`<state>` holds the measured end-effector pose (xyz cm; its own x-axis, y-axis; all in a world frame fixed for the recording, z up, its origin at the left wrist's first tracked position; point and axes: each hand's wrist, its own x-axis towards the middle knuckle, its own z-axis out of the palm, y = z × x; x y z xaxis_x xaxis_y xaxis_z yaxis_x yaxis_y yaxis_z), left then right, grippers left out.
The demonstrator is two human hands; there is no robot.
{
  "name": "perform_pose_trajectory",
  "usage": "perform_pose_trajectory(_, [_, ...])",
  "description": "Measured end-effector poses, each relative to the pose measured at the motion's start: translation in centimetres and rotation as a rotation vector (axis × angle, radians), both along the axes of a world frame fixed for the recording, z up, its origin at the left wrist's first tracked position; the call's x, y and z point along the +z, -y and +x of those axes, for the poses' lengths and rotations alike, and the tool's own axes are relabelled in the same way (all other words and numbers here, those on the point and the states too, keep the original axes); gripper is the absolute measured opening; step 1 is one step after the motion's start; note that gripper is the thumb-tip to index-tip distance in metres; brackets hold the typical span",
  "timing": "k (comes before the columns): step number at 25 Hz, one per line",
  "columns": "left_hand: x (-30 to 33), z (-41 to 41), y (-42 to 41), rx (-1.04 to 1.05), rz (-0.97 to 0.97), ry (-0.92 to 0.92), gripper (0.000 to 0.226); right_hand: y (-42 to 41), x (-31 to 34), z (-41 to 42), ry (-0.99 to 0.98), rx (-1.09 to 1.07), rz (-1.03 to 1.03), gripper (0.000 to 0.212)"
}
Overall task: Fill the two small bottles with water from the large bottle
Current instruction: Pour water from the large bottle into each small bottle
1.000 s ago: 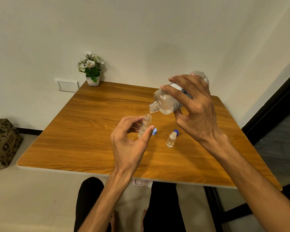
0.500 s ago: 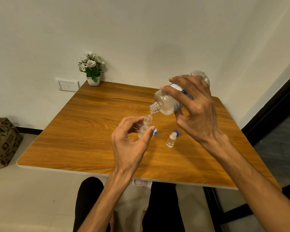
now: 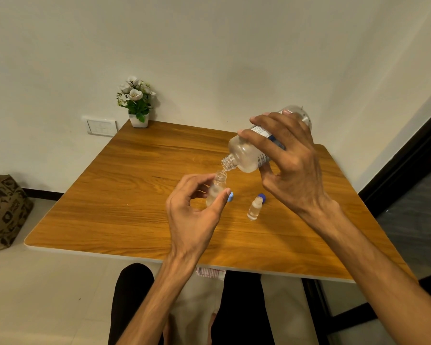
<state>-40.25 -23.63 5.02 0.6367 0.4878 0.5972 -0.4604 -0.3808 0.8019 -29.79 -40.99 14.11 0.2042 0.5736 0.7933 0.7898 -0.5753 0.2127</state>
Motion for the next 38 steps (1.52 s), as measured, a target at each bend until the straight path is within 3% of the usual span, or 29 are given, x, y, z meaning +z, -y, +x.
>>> perform_pose_trajectory(38, [0.14,-0.47,0.05,0.001,-0.016,-0.011,0.033,-0.15,0.21,-0.07,0.03,-0.006,-0.043,0.063])
